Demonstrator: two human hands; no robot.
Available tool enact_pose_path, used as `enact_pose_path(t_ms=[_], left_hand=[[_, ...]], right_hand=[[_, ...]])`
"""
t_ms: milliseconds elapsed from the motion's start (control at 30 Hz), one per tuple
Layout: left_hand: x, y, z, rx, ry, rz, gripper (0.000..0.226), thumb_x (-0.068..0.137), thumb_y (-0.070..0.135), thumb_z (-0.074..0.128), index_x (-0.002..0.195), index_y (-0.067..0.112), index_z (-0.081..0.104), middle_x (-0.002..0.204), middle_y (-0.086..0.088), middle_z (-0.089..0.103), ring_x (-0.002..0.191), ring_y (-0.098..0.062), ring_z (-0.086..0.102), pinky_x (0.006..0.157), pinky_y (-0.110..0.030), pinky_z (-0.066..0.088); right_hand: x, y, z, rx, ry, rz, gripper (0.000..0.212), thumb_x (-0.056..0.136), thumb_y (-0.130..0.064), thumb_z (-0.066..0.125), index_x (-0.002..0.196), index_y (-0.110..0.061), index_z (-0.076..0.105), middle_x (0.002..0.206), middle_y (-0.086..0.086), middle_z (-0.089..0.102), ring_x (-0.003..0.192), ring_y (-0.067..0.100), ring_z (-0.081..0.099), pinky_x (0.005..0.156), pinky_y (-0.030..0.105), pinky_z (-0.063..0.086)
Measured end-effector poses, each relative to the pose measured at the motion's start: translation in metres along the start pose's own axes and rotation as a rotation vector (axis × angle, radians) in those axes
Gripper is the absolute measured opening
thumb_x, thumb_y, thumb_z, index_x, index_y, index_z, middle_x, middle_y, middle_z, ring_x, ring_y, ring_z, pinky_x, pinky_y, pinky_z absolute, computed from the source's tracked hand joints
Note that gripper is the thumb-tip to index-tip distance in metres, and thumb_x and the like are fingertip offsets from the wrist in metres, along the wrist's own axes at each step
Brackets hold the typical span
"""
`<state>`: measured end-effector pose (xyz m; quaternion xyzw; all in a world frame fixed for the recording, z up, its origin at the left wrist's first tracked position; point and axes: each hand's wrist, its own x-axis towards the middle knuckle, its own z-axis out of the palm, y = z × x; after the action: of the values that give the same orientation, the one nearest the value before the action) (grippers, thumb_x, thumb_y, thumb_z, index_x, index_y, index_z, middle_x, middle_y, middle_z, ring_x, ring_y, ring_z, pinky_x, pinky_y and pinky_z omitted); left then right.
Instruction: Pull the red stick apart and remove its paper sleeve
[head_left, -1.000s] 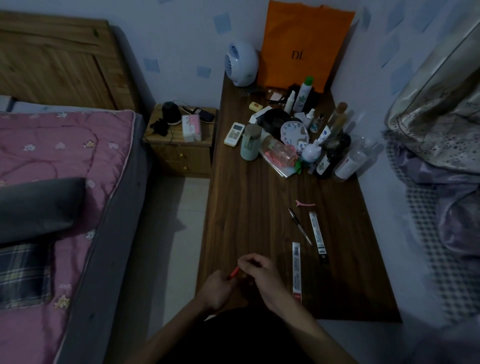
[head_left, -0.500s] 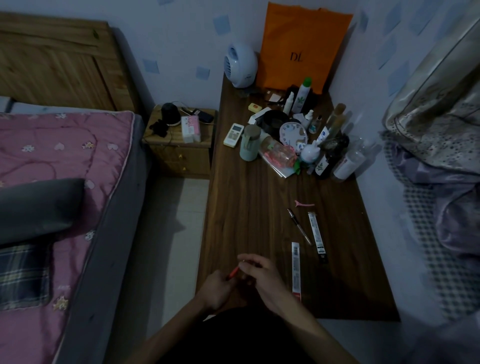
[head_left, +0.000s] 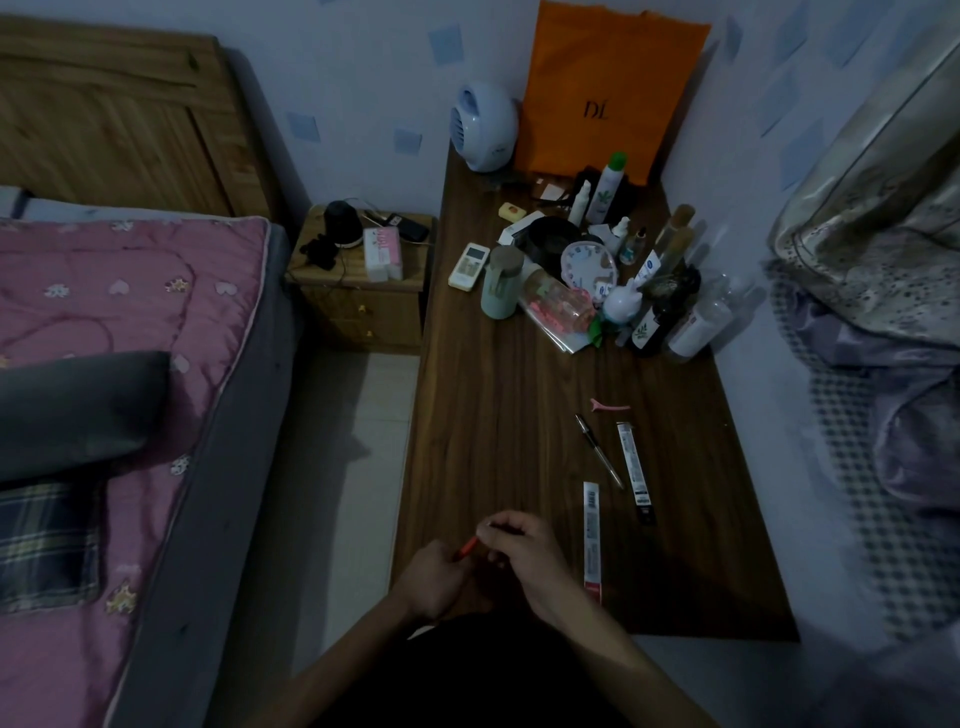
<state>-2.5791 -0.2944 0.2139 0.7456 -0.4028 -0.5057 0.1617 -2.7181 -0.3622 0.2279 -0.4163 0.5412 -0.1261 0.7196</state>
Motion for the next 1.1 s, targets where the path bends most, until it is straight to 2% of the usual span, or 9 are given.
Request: enact_pose_path(t_ms=[133, 233, 367, 467, 633, 833, 1000, 1100], left_hand=[[0.002, 0.000, 0.000, -0.004, -0.002, 0.000, 0.039, 0.094, 0.033, 0.054, 0.059, 0.015, 0.050, 0.047, 0.004, 0.042, 0.038, -0.002, 0.034, 0.042, -0.025, 0.026], [0.005, -0.002, 0.002, -0.013, 0.006, 0.010, 0.043, 0.093, 0.035, 0.055, 0.055, 0.015, 0.047, 0.045, 0.004, 0.042, 0.035, 0.000, 0.033, 0.041, -0.024, 0.026], [0.009, -0.004, 0.004, -0.009, 0.028, 0.016, 0.050, 0.092, 0.042, 0.056, 0.050, 0.015, 0.045, 0.041, 0.005, 0.040, 0.030, 0.000, 0.033, 0.036, -0.018, 0.023], [0.010, -0.005, 0.005, 0.028, 0.029, 0.020, 0.051, 0.091, 0.040, 0.055, 0.048, 0.014, 0.043, 0.041, 0.005, 0.040, 0.030, 0.000, 0.034, 0.037, -0.019, 0.023], [0.012, -0.009, 0.006, 0.015, 0.015, 0.040, 0.045, 0.091, 0.042, 0.053, 0.059, 0.011, 0.055, 0.044, 0.005, 0.043, 0.034, 0.001, 0.036, 0.042, -0.022, 0.028], [0.015, -0.012, 0.008, 0.055, 0.035, 0.030, 0.053, 0.090, 0.046, 0.055, 0.050, 0.012, 0.044, 0.041, 0.003, 0.040, 0.032, 0.000, 0.034, 0.037, -0.020, 0.024], [0.017, -0.014, 0.010, 0.033, 0.037, 0.027, 0.056, 0.089, 0.046, 0.055, 0.046, 0.012, 0.044, 0.038, 0.004, 0.039, 0.030, 0.000, 0.035, 0.035, -0.019, 0.023], [0.018, -0.013, 0.011, 0.038, 0.033, 0.028, 0.054, 0.089, 0.046, 0.055, 0.048, 0.013, 0.044, 0.039, 0.004, 0.040, 0.031, -0.001, 0.034, 0.035, -0.019, 0.023]], right_hand=[[-0.002, -0.003, 0.000, 0.019, -0.004, 0.002, 0.007, 0.086, -0.021, 0.073, 0.090, -0.022, 0.078, 0.082, -0.002, 0.072, 0.075, 0.011, 0.063, 0.070, 0.028, 0.050], [-0.002, -0.005, 0.001, 0.010, 0.019, 0.004, 0.009, 0.086, -0.023, 0.074, 0.094, -0.020, 0.077, 0.083, -0.001, 0.071, 0.075, 0.011, 0.063, 0.068, 0.027, 0.050], [-0.001, -0.006, 0.001, -0.032, 0.063, -0.026, 0.021, 0.088, -0.020, 0.073, 0.099, -0.003, 0.072, 0.074, 0.000, 0.065, 0.063, 0.006, 0.058, 0.059, 0.019, 0.048], [0.000, -0.005, 0.000, -0.047, 0.085, -0.040, 0.021, 0.088, -0.019, 0.073, 0.096, 0.001, 0.071, 0.070, 0.000, 0.062, 0.062, 0.008, 0.054, 0.060, 0.022, 0.045], [0.000, -0.005, 0.000, -0.034, 0.069, -0.034, 0.009, 0.088, -0.014, 0.072, 0.091, -0.006, 0.074, 0.070, -0.001, 0.065, 0.063, 0.007, 0.056, 0.062, 0.022, 0.047], [-0.001, -0.006, 0.001, -0.021, 0.061, -0.037, 0.008, 0.088, -0.010, 0.070, 0.084, -0.014, 0.076, 0.063, -0.006, 0.067, 0.059, 0.004, 0.060, 0.058, 0.018, 0.048], [-0.003, -0.007, 0.001, -0.031, 0.073, -0.030, 0.006, 0.088, -0.016, 0.072, 0.083, -0.017, 0.076, 0.060, -0.008, 0.067, 0.059, 0.003, 0.060, 0.060, 0.019, 0.047], [-0.004, -0.007, 0.000, -0.074, 0.082, -0.037, 0.010, 0.087, -0.022, 0.074, 0.087, -0.013, 0.075, 0.061, -0.007, 0.065, 0.062, 0.006, 0.060, 0.065, 0.024, 0.048]])
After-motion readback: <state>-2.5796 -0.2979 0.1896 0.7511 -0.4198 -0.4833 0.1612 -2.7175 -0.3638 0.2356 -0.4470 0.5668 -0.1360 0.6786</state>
